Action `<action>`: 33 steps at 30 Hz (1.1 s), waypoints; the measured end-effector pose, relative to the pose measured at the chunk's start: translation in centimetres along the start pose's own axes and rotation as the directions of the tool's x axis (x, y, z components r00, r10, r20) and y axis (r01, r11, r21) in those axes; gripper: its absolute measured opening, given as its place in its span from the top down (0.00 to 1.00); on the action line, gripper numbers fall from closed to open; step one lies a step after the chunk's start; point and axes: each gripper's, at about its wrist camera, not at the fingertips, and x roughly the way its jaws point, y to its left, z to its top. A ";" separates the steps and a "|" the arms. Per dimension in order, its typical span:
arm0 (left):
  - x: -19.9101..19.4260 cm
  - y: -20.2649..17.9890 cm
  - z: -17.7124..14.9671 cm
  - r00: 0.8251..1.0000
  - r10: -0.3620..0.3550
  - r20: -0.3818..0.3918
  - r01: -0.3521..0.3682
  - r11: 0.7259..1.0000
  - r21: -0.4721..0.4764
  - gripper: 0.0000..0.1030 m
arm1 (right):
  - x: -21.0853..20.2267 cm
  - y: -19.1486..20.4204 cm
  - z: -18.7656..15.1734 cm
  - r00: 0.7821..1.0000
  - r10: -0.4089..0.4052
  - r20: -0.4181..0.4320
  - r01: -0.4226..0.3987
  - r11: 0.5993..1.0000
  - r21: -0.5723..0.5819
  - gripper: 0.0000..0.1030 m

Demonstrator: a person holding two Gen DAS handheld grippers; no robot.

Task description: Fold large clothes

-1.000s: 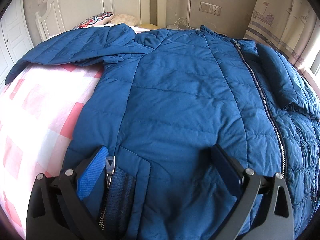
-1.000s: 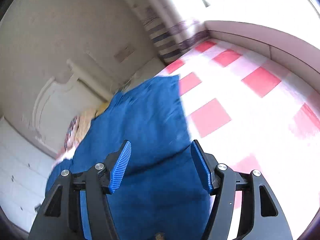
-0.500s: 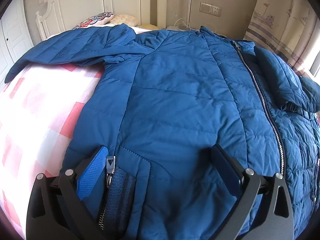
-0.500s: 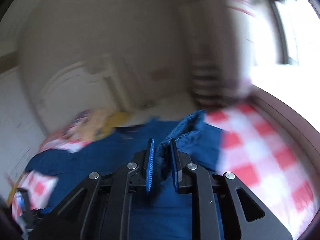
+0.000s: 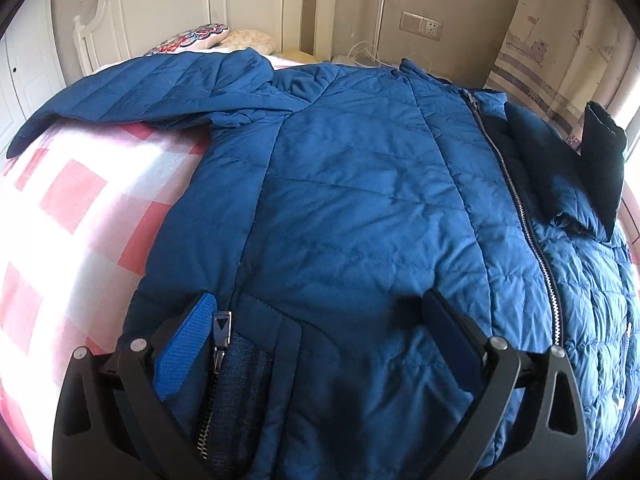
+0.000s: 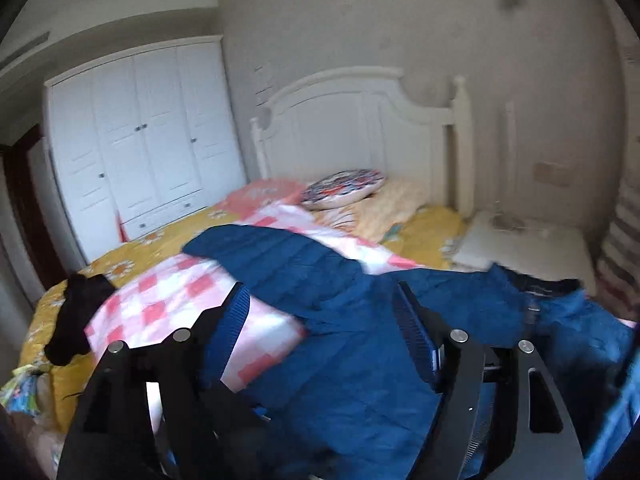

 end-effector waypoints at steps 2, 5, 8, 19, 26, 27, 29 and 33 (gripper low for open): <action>0.0 0.0 0.0 1.000 -0.004 0.002 0.004 1.000 -0.003 0.02 | -4.1 -3.7 -1.2 0.994 -0.093 0.064 0.086 0.991 0.105 0.32; 0.0 0.0 0.0 1.000 -0.003 0.002 0.003 1.000 -0.003 0.02 | -10.8 -12.6 -4.7 0.944 -0.298 0.142 0.227 0.899 0.376 0.32; -0.1 0.1 0.0 1.000 -0.008 0.007 0.009 1.000 -0.009 0.02 | -14.3 -20.6 -8.9 0.915 -0.401 0.033 0.303 0.741 0.599 0.38; -6.1 -6.2 2.2 0.966 -0.258 -0.030 0.258 0.966 0.014 0.02 | -7.3 -26.5 -13.6 0.813 -0.459 -0.359 0.579 0.705 0.409 0.34; -3.7 -16.7 7.2 0.938 -0.346 -0.025 0.346 0.931 0.114 0.02 | -7.3 -25.4 -14.6 0.824 -0.458 -0.334 0.564 0.724 0.399 0.24; -3.4 -18.2 7.9 0.933 -0.358 -0.020 0.358 0.925 0.128 0.02 | -7.5 -25.4 -14.5 0.828 -0.452 -0.331 0.558 0.721 0.411 0.22; -2.5 -21.6 9.3 0.930 -0.368 0.013 0.361 0.918 0.166 0.02 | -7.5 -25.5 -14.5 0.835 -0.444 -0.325 0.549 0.715 0.433 0.22; 0.0 -25.6 11.5 0.913 -0.407 0.017 0.400 0.904 0.150 0.04 | -8.0 -25.0 -14.4 0.840 -0.442 -0.314 0.541 0.714 0.444 0.22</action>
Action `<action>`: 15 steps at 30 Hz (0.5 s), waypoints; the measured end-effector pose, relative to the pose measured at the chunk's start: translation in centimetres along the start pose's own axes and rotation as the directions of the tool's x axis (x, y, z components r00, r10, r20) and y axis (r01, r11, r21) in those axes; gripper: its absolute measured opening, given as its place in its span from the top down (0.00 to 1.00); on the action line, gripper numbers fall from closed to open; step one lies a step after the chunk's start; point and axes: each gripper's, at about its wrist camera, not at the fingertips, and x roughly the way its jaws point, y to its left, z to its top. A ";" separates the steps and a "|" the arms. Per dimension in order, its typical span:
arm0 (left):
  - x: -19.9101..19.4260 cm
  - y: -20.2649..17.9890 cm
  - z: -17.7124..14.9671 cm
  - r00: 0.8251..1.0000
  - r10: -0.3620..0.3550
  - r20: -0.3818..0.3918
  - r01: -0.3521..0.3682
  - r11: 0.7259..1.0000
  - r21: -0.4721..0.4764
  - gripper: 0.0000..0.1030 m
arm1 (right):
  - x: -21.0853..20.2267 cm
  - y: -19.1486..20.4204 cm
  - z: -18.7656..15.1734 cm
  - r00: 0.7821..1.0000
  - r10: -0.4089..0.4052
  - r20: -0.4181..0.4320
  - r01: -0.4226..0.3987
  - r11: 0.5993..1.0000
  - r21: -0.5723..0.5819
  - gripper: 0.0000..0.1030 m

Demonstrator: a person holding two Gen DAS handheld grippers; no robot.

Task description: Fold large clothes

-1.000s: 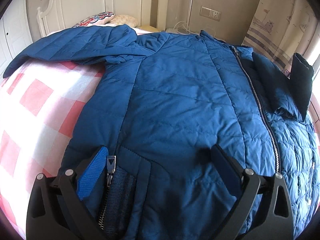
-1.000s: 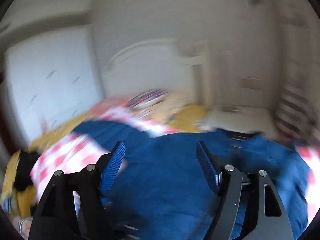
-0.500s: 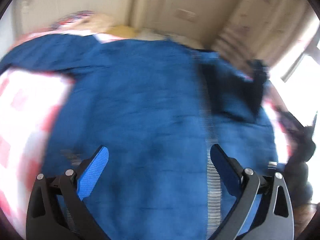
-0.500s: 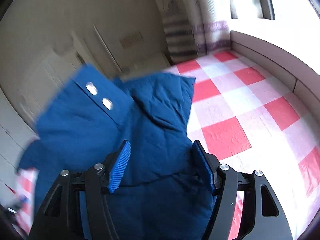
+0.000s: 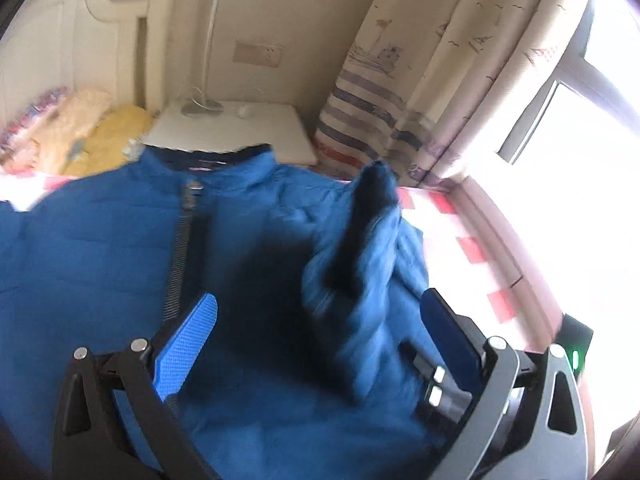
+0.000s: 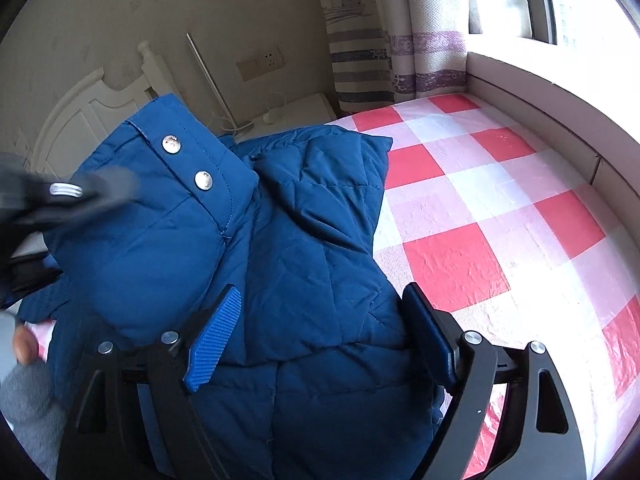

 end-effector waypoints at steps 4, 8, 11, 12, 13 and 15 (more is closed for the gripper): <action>2.1 -0.1 0.8 0.993 -0.084 -0.080 0.084 0.996 -0.007 0.84 | -0.1 -0.1 -0.1 1.000 0.004 0.002 -0.004 1.000 0.004 0.22; -2.0 2.9 1.4 0.996 -0.059 0.061 0.061 0.998 -0.030 0.86 | 0.0 -0.1 -0.1 1.000 0.001 0.002 -0.001 1.000 0.003 0.22; -7.0 8.1 3.1 0.986 -0.017 0.169 0.034 0.994 -0.100 0.86 | 0.0 0.0 -0.1 1.000 0.001 0.001 -0.001 1.000 0.003 0.22; -7.8 9.4 3.4 0.984 -0.001 0.180 0.023 0.993 -0.118 0.86 | 0.0 -0.1 -0.1 1.000 -0.001 0.001 0.001 1.000 0.003 0.21; -8.9 11.4 3.8 0.981 0.026 0.190 0.002 0.990 -0.144 0.86 | 0.0 -0.1 -0.1 1.000 -0.001 0.001 0.001 1.000 0.004 0.21; -10.7 15.7 3.8 0.977 0.088 0.194 -0.047 0.977 -0.206 0.86 | -0.2 0.0 -0.2 1.000 -0.002 0.000 0.002 1.000 0.004 0.21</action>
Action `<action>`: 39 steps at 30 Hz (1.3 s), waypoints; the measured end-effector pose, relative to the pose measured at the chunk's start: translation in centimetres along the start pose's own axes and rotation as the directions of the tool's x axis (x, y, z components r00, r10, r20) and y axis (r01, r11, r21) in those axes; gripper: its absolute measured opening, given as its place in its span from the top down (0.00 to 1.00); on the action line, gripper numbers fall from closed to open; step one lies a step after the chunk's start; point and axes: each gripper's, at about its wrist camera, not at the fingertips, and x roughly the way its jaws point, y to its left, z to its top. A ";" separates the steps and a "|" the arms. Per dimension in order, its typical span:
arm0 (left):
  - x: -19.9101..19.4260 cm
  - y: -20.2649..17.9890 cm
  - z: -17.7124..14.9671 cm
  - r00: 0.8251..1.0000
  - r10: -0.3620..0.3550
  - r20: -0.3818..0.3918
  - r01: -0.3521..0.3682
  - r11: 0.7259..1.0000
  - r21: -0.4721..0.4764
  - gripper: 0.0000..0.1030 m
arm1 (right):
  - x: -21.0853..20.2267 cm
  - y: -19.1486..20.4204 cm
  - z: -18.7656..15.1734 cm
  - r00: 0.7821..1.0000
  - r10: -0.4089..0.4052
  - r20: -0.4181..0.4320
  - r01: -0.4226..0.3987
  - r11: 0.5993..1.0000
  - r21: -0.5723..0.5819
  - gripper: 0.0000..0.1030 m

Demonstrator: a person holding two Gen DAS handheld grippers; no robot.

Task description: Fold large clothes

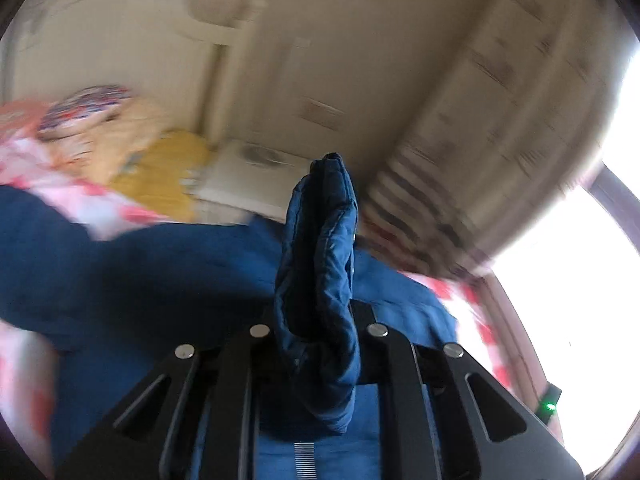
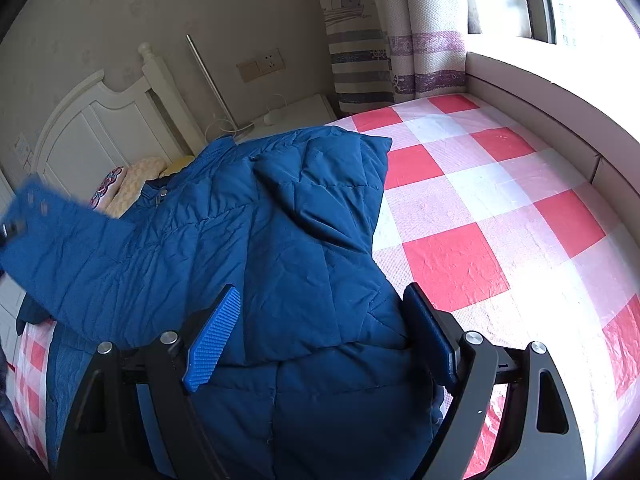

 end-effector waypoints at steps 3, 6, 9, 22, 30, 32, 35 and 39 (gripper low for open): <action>0.0 6.3 -0.3 0.994 0.100 -0.038 -0.103 0.991 -0.084 0.80 | 0.0 0.0 0.0 1.000 0.000 0.000 0.000 1.000 -0.001 0.21; 1.0 12.3 -2.5 0.970 0.218 -0.107 -0.233 0.959 -0.159 0.46 | 0.0 0.0 0.0 1.000 -0.002 -0.001 0.002 1.000 -0.001 0.21; 2.1 16.3 -4.5 0.925 0.353 -0.139 -0.372 0.915 -0.156 0.27 | 0.0 0.0 0.0 1.000 -0.004 -0.002 0.004 1.000 -0.002 0.21; 5.6 9.8 -7.2 0.919 0.377 -0.116 -0.355 0.920 0.168 0.27 | -0.1 -0.1 -0.1 1.000 -0.012 -0.004 0.012 1.000 -0.008 0.20; 5.5 11.2 -7.9 0.935 0.324 -0.147 -0.307 0.943 0.125 0.09 | -2.3 1.8 -0.1 0.997 -0.046 0.067 0.049 0.998 -0.037 0.20; 5.8 11.3 -7.9 0.940 0.305 -0.155 -0.291 0.951 0.108 0.06 | -2.1 3.5 0.2 0.997 -0.046 0.060 0.051 0.995 -0.086 0.20; 6.0 11.3 -7.9 0.946 0.284 -0.157 -0.271 0.957 0.100 0.03 | -0.7 7.1 0.5 0.998 -0.056 0.036 0.063 0.974 -0.216 0.20; 6.0 11.3 -7.9 0.951 0.268 -0.155 -0.257 0.962 0.088 0.03 | 4.1 9.8 -0.1 0.979 -0.154 -0.137 0.098 0.933 -0.345 0.15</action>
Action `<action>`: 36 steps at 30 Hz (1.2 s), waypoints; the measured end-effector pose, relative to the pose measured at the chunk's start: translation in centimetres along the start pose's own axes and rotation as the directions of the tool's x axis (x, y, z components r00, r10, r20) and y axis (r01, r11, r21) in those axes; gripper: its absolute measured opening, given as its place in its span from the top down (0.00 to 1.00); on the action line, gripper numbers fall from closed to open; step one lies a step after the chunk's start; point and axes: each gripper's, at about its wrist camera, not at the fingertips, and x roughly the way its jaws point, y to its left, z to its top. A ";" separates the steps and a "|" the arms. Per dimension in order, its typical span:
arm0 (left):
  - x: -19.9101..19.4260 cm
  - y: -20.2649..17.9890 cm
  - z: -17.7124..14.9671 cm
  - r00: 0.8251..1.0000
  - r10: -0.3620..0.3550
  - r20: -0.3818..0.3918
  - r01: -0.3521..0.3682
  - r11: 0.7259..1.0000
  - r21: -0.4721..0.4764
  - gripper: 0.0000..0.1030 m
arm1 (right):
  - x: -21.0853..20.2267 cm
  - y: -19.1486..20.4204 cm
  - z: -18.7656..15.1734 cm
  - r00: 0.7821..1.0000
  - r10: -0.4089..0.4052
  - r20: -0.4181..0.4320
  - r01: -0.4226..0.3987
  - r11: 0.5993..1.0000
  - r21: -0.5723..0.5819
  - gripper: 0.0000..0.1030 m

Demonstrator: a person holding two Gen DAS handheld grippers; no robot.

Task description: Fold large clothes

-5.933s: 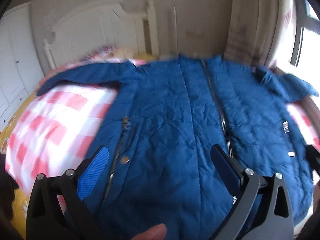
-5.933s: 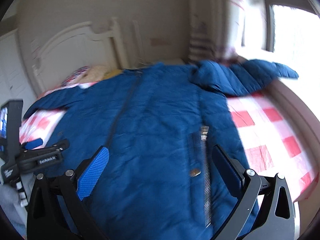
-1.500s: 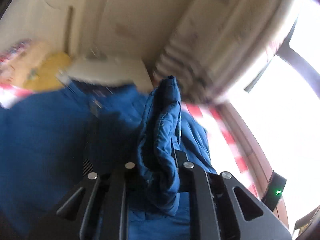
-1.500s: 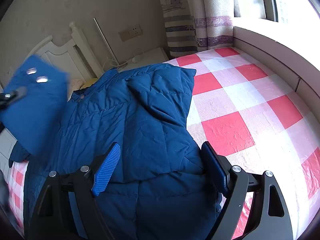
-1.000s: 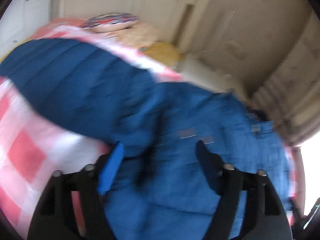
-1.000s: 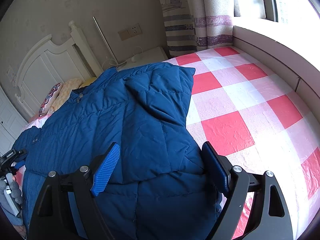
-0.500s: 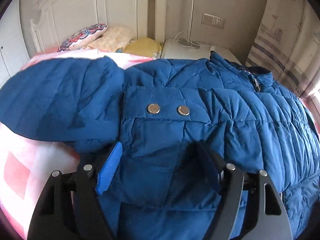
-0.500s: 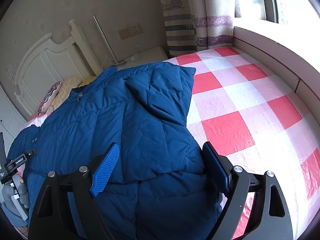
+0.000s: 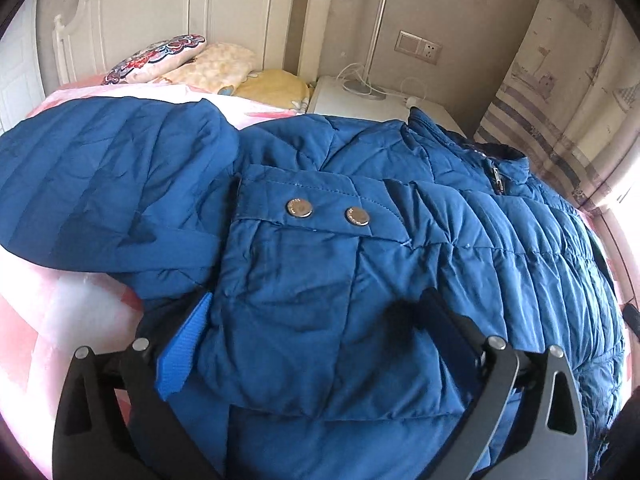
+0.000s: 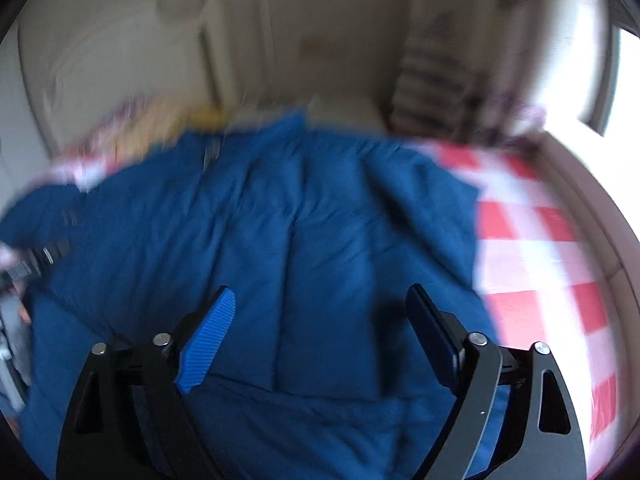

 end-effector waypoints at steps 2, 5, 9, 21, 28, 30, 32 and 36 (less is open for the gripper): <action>-0.1 0.2 0.0 1.000 -0.010 0.001 0.010 1.000 -0.007 0.02 | -0.2 0.1 0.5 1.000 -0.018 -0.001 0.018 1.000 0.012 0.15; -0.1 0.3 -0.1 1.000 -0.019 0.003 0.019 1.000 -0.017 0.02 | -2.2 -0.3 2.4 0.997 -0.010 0.081 0.003 0.996 0.085 0.15; -0.1 0.3 -0.1 1.000 -0.016 0.003 0.016 1.000 -0.017 0.02 | -2.2 0.7 6.1 0.992 0.005 0.125 -0.016 0.996 0.089 0.15; -0.2 0.5 -0.1 1.000 -0.027 0.005 0.027 0.999 -0.025 0.02 | 0.7 1.3 5.4 0.996 0.053 0.078 -0.065 0.987 0.149 0.13; -0.2 0.7 -0.1 0.999 -0.040 0.003 0.041 0.999 -0.032 0.02 | -1.7 6.5 -0.2 0.995 0.074 0.074 -0.066 0.993 -0.098 0.12; -0.2 0.7 -0.1 0.999 -0.041 0.004 0.041 0.999 -0.033 0.02 | 0.1 6.5 -1.3 0.998 0.048 0.043 -0.043 0.993 -0.111 0.11; -0.3 0.8 -0.2 0.999 -0.045 0.007 0.045 0.998 -0.034 0.02 | 0.0 6.5 -1.4 0.997 0.053 0.051 -0.048 0.994 -0.097 0.11; -1.8 1.9 -0.2 0.989 -0.138 0.051 0.141 0.988 -0.062 0.03 | -0.1 6.4 -1.6 0.997 0.052 0.059 -0.046 0.994 -0.101 0.11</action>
